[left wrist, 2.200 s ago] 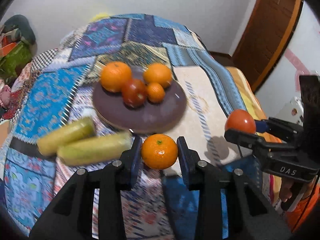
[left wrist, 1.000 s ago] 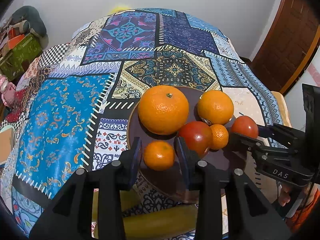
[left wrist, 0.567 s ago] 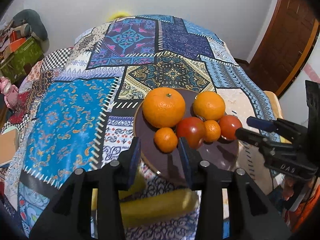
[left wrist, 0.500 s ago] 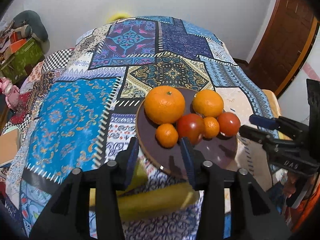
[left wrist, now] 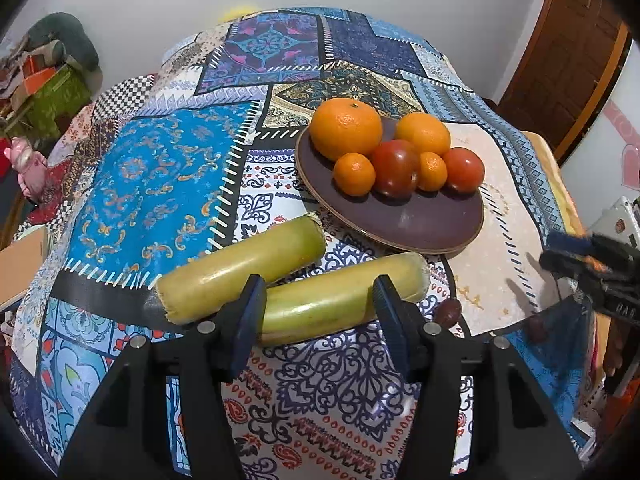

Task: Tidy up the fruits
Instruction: 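Open both tools to release the fruit onto the plate, then reach the right tool to the dark red date while the left tool approaches the corn cobs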

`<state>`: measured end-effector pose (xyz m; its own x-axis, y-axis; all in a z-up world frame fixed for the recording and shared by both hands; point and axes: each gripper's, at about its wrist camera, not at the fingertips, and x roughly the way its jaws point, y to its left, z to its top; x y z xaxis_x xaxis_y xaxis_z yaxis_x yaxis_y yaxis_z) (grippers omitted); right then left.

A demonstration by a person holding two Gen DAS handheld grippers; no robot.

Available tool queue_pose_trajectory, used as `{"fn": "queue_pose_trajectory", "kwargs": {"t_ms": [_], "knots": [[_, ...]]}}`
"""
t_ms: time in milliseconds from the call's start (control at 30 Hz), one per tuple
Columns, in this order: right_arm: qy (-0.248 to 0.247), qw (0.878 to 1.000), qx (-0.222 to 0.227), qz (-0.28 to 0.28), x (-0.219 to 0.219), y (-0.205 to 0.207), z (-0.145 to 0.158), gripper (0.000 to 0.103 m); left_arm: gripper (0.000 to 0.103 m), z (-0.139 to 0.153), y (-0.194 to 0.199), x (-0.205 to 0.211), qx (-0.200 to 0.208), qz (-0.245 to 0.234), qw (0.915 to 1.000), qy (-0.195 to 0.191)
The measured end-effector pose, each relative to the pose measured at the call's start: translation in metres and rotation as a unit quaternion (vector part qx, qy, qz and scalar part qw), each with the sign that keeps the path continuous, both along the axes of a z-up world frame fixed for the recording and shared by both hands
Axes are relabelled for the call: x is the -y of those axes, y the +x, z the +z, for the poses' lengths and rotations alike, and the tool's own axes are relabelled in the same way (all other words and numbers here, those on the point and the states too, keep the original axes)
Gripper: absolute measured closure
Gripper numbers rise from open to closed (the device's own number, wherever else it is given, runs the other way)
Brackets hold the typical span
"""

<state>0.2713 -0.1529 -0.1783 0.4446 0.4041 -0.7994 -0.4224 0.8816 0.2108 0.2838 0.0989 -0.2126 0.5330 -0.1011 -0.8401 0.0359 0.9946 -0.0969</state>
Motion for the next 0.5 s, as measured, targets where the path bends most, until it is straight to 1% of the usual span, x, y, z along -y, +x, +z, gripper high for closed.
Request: {"fn": "queue_pose_trajectory", "kwargs": {"t_ms": [67, 200, 267, 400, 467, 500], "knots": [[-0.001, 1.000, -0.014, -0.008, 0.005, -0.005, -0.008, 0.056, 0.043, -0.001, 0.001, 0.002, 0.002, -0.003, 1.0000, -0.005], [0.002, 0.999, -0.031, -0.011, 0.009, -0.017, -0.017, 0.056, 0.042, -0.005, 0.010, 0.011, -0.003, -0.019, 0.9998, 0.001], [0.001, 0.999, -0.034, -0.008, 0.009, -0.025, -0.018, 0.056, 0.037, -0.007, 0.016, 0.012, -0.008, -0.027, 0.9995, -0.014], [0.001, 0.999, -0.037, 0.003, 0.005, -0.039, -0.019, 0.056, 0.035, -0.010, 0.022, 0.013, -0.017, -0.034, 0.9987, -0.033], [0.007, 0.999, -0.043, 0.010, 0.004, -0.045, -0.021, 0.056, 0.035, -0.010, 0.020, 0.015, -0.017, -0.044, 0.9984, -0.029], [0.008, 0.999, -0.045, 0.013, 0.003, -0.047, -0.022, 0.056, 0.035, -0.009, 0.016, 0.018, -0.016, -0.055, 0.9981, -0.022]]}}
